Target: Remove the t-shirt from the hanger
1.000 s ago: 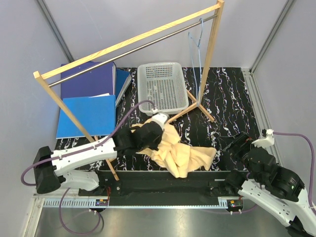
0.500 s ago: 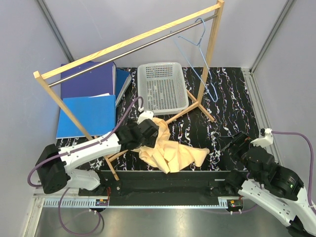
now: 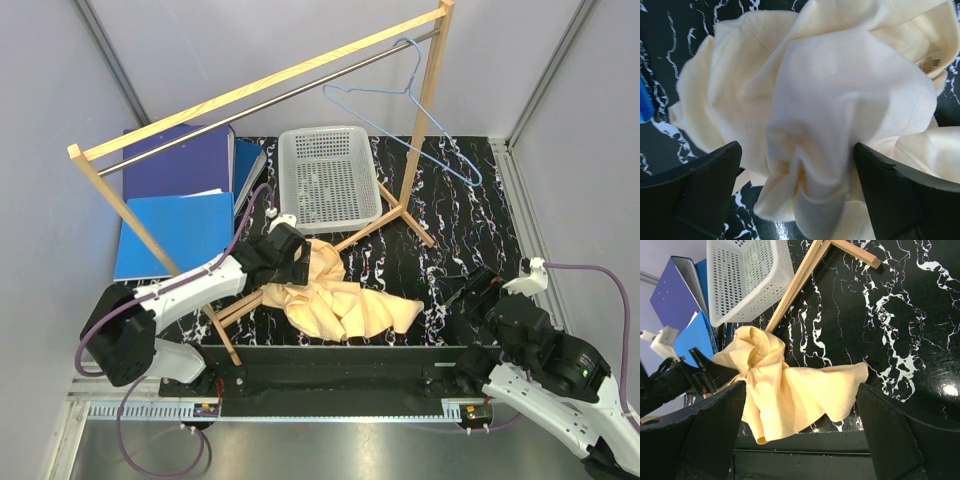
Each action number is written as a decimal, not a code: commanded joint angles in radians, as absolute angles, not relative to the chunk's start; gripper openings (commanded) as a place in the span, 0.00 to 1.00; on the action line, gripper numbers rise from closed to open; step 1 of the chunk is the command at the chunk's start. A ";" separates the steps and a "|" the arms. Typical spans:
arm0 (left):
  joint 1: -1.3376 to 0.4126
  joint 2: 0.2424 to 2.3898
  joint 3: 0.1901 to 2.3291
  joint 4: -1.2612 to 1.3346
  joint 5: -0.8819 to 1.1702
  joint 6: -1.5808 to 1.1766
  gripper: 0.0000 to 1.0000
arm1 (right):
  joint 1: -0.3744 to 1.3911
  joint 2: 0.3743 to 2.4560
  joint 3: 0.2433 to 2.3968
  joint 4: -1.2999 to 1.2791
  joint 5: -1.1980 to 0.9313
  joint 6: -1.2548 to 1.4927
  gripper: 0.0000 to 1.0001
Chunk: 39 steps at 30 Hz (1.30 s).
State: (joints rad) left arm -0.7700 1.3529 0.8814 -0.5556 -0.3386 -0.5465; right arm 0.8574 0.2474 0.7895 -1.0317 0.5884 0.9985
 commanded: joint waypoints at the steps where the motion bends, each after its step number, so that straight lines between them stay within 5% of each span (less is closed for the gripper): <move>1: -0.719 1.419 0.848 -0.453 -0.215 -0.535 0.99 | 0.861 0.262 0.788 -0.992 0.597 0.985 0.98; 7: -0.719 1.462 0.782 -0.390 -0.186 -0.557 0.98 | 0.861 0.259 0.790 -0.988 0.591 0.974 0.98; 10: -0.719 1.442 0.756 -0.377 -0.186 -0.566 0.86 | 0.862 0.259 0.787 -0.985 0.592 0.974 0.98; 16: -0.721 1.373 0.750 -0.394 -0.215 -0.555 0.37 | 0.862 0.264 0.782 -0.977 0.594 0.969 0.98; 23: -0.723 1.275 0.804 -0.471 -0.245 -0.535 0.00 | 0.861 0.262 0.781 -0.976 0.592 0.968 0.98; 33: -0.759 1.086 0.971 -0.534 -0.206 -0.508 0.00 | 0.862 0.262 0.781 -0.976 0.600 0.969 0.99; 39: -0.752 1.167 1.207 -0.529 -0.151 -0.474 0.00 | 0.861 0.272 0.779 -0.971 0.600 0.968 0.99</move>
